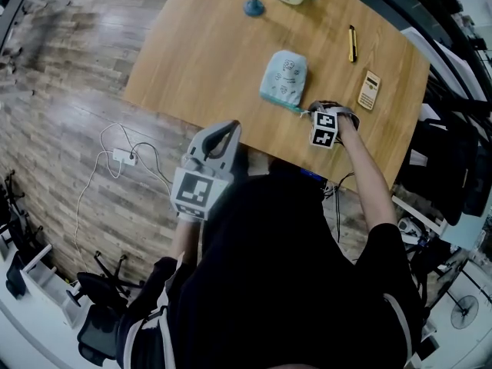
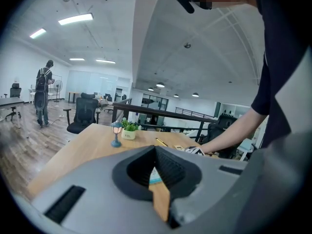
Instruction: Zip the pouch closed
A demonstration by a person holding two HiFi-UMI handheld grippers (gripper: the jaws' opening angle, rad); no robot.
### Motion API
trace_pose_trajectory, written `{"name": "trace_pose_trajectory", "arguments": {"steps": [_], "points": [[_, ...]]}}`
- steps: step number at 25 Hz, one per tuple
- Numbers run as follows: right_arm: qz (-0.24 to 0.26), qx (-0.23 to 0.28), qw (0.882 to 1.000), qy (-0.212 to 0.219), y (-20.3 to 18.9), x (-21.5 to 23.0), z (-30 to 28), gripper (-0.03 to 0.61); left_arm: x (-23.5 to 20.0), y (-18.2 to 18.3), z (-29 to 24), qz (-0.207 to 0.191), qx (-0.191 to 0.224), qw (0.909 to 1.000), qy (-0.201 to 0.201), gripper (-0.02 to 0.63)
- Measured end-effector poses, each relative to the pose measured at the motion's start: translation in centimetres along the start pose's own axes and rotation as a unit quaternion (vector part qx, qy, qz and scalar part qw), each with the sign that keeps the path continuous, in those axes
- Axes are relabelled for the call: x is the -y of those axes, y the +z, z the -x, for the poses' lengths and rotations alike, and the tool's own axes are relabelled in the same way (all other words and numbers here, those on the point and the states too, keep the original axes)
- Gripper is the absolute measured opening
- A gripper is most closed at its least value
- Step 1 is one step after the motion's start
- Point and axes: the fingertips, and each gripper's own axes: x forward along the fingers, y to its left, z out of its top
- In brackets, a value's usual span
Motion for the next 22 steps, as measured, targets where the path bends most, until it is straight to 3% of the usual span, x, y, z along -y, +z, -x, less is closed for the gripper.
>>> {"name": "trace_pose_trajectory", "arguments": {"steps": [5,8,11,15,19,22], "points": [[-0.060,0.021,0.998,-0.023,0.8,0.9,2.5,0.017,0.0,0.1,-0.6,-0.007,0.005,0.9998,-0.017,0.002],[-0.126,0.078,0.988,-0.052,3.1,2.2,6.8,0.017,0.5,0.8,-1.6,-0.020,0.011,0.9990,-0.038,0.002],[-0.222,0.172,0.955,-0.089,6.2,4.1,13.4,0.017,1.3,1.6,-2.6,-0.036,0.019,0.9971,-0.064,0.002],[-0.300,0.253,0.907,-0.156,8.4,5.1,22.2,0.017,3.0,3.3,-3.9,-0.068,0.030,0.9916,-0.106,0.002],[-0.320,0.261,0.881,-0.229,8.9,4.2,27.3,0.017,6.1,4.6,-5.3,-0.124,0.038,0.9776,-0.166,0.002],[-0.351,0.253,0.864,-0.259,8.6,3.1,28.9,0.017,8.5,5.0,-5.8,-0.165,0.036,0.9630,-0.210,0.002]]}}
